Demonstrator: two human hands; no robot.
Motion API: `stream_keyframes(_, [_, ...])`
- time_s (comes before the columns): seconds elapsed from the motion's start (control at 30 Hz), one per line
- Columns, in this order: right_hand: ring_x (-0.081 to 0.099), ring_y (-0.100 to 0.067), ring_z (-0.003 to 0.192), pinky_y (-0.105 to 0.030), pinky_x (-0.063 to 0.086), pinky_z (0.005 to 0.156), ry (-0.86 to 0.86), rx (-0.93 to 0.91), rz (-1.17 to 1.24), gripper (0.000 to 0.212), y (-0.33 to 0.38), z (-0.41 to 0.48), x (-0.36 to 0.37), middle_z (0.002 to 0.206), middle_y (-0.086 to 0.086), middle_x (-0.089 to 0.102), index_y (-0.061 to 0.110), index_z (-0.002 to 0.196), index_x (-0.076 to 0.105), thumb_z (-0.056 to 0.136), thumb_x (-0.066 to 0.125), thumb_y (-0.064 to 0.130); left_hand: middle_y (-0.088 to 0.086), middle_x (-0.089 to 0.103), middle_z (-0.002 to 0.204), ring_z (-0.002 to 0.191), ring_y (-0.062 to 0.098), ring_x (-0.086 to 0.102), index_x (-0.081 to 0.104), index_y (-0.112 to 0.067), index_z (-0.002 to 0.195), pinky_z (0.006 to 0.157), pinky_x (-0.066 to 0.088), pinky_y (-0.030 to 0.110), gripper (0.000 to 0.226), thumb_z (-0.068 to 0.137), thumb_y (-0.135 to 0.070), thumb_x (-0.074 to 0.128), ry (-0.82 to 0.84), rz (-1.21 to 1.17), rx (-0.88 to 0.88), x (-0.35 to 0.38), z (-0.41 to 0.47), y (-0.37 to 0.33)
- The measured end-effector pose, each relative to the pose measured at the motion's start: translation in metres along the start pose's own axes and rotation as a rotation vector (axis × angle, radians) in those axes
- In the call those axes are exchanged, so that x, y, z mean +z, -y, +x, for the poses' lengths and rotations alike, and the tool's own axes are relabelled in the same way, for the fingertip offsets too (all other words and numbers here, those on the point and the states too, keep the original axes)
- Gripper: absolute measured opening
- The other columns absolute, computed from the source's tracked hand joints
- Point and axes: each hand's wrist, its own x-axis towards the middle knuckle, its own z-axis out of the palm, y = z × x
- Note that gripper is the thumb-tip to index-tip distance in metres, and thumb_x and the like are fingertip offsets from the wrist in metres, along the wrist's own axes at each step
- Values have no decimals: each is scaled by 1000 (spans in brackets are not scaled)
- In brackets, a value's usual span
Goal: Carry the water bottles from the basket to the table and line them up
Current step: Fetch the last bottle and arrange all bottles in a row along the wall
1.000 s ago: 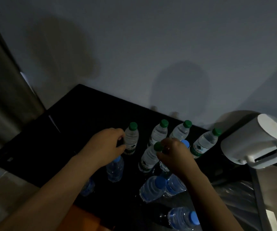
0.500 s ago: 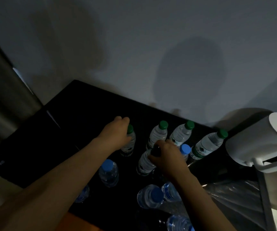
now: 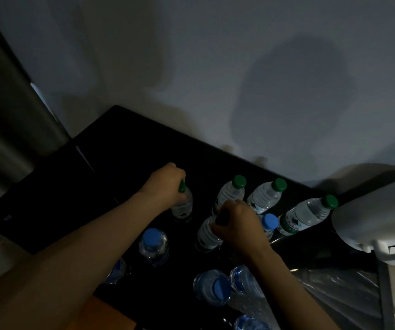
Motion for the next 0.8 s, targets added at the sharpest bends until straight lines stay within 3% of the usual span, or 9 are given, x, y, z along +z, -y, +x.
stream_keyframes(0.27, [57, -26, 74, -30, 42, 61, 6, -44, -74, 12, 36, 5, -14, 91, -9, 54, 6, 86, 59, 76, 62, 12, 6, 50, 96, 83, 20, 55, 65, -8, 91, 70, 47, 28, 21, 75, -20, 72, -69, -96, 77, -39, -22, 38])
stream_keyframes(0.43, [58, -24, 83, -30, 44, 67, -35, -72, -101, 20, 73, 15, -24, 97, -5, 54, 10, 93, 65, 74, 66, 16, 4, 52, 95, 82, 19, 56, 66, -11, 91, 70, 47, 28, 23, 72, -22, 74, -148, -122, 121, -73, -39, 72])
stream_keyframes(0.63, [60, -24, 81, -29, 47, 67, -44, -111, -90, 16, 110, 52, -33, 94, -7, 59, 13, 88, 66, 72, 68, 16, 7, 53, 98, 87, 21, 56, 67, -12, 92, 79, 51, 36, 25, 71, -22, 75, -161, -103, 129, -107, -29, 110])
stream_keyframes(0.8, [59, -19, 77, -32, 50, 65, -31, -167, -69, 15, 134, 101, -37, 87, -2, 60, 13, 85, 67, 71, 68, 15, 2, 54, 95, 85, 17, 55, 69, -14, 94, 72, 48, 27, 29, 68, -23, 78, -138, -81, 81, -125, 3, 141])
